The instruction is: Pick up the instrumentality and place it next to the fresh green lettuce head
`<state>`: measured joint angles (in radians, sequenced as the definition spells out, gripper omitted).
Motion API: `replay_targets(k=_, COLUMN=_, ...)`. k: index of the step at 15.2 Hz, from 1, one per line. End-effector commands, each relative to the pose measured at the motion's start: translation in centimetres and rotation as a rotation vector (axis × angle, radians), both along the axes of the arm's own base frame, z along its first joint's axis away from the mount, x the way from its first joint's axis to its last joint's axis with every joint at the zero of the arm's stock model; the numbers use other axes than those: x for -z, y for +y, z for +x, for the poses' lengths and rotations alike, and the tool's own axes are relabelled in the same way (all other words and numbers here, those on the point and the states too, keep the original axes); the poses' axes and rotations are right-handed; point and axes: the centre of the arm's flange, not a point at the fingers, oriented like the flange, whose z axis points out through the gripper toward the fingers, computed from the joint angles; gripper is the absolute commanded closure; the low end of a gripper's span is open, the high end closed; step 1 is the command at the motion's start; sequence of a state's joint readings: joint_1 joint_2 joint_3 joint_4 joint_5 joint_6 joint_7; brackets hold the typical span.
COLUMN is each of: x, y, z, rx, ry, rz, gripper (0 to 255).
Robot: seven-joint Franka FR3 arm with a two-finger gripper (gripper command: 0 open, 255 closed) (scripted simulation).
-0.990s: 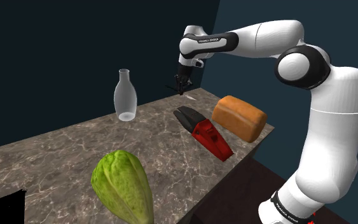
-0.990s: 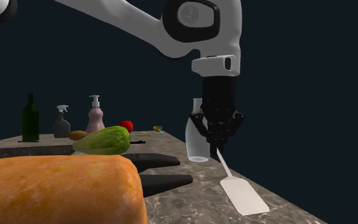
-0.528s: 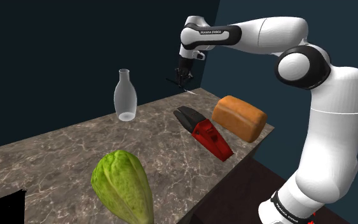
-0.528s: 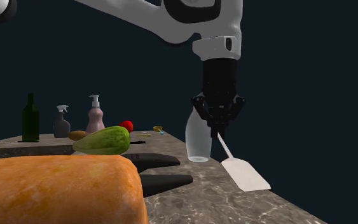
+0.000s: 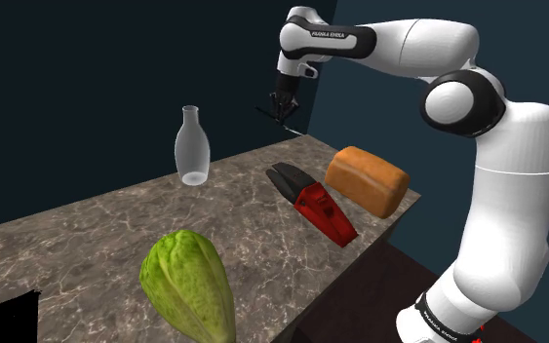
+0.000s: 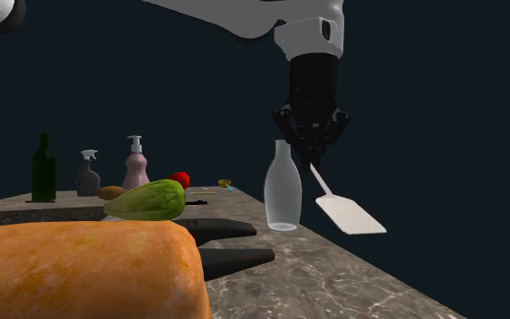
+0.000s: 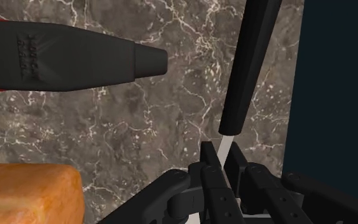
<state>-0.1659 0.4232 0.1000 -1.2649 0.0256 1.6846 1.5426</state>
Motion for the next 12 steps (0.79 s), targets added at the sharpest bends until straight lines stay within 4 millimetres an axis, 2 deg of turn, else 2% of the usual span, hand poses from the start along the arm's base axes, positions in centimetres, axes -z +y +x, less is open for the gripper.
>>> replay_targets(k=1, x=-1.0, y=0.1, z=0.0, rx=0.0, ry=0.001, rz=0.0, gripper=255)
replay_targets(k=4, x=-2.4, y=0.1, z=0.0, rx=0.0, ry=0.001, rz=0.0, gripper=255)
replay_targets(k=12, x=-2.4, y=9.1, z=-5.4, rx=0.0, ry=0.001, rz=0.0, gripper=255)
